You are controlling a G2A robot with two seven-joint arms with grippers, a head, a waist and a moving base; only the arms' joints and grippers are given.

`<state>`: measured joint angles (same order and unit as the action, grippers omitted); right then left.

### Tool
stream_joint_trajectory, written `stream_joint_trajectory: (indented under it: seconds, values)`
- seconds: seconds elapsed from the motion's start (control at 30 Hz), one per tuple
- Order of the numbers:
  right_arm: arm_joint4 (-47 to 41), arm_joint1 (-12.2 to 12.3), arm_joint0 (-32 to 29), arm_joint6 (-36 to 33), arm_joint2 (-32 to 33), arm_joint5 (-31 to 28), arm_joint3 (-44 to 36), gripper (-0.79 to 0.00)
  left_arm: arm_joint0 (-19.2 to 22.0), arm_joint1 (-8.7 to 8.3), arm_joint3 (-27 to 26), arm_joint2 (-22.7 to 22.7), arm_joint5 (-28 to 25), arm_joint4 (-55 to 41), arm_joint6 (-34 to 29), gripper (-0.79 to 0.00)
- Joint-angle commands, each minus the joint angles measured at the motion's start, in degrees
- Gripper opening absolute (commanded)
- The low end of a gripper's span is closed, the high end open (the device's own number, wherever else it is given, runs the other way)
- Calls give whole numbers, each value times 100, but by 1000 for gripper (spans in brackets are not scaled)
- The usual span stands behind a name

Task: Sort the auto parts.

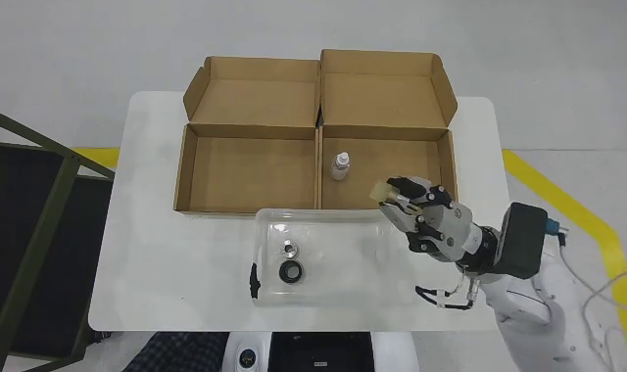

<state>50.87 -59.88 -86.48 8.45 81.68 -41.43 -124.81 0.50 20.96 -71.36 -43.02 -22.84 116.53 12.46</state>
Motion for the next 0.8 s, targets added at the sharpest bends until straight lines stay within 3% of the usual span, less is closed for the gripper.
stream_joint_trajectory:
  seconds: [0.0,0.33,0.77]
  values:
    - [-23,-3,-12,14,22,10,-21,-785,0,0,0,0,0,0,0,0]
    - [256,-17,14,-280,-15,107,-1,-785,0,0,0,0,0,0,0,0]
    - [1015,-36,363,-1282,-409,449,475,-785,0,0,0,0,0,0,0,0]
